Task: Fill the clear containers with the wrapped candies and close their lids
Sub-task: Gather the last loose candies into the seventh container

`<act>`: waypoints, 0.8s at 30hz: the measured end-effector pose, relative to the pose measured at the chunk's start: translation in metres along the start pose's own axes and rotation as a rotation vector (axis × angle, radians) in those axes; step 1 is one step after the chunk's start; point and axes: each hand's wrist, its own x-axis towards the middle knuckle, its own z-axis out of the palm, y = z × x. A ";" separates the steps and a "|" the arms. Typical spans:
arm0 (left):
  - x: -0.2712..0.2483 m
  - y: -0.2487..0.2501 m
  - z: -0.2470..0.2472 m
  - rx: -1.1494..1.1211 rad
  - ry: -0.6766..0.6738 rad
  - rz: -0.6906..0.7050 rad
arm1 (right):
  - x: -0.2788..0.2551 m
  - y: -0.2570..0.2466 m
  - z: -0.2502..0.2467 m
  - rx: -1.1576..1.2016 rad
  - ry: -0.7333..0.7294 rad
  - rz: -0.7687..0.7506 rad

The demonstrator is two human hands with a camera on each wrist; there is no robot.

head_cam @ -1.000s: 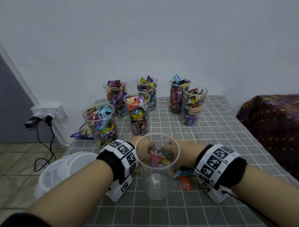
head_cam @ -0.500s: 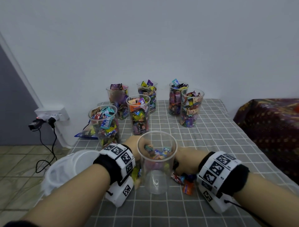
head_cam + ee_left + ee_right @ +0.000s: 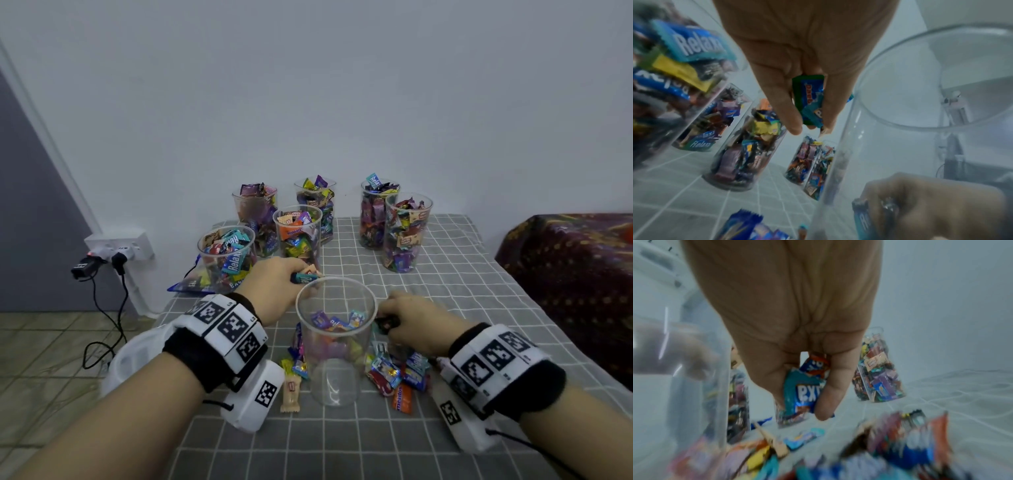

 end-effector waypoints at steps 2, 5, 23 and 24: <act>-0.003 0.001 -0.004 -0.021 0.035 0.021 | -0.004 0.000 -0.012 0.020 0.083 -0.019; -0.007 0.004 -0.009 -0.106 0.075 0.008 | -0.010 -0.002 -0.033 0.081 0.220 -0.043; -0.021 0.009 -0.018 -0.314 0.261 0.036 | -0.031 -0.081 -0.038 0.057 0.307 -0.368; -0.022 0.009 -0.019 -0.311 0.259 0.038 | -0.031 -0.081 -0.037 0.039 0.292 -0.364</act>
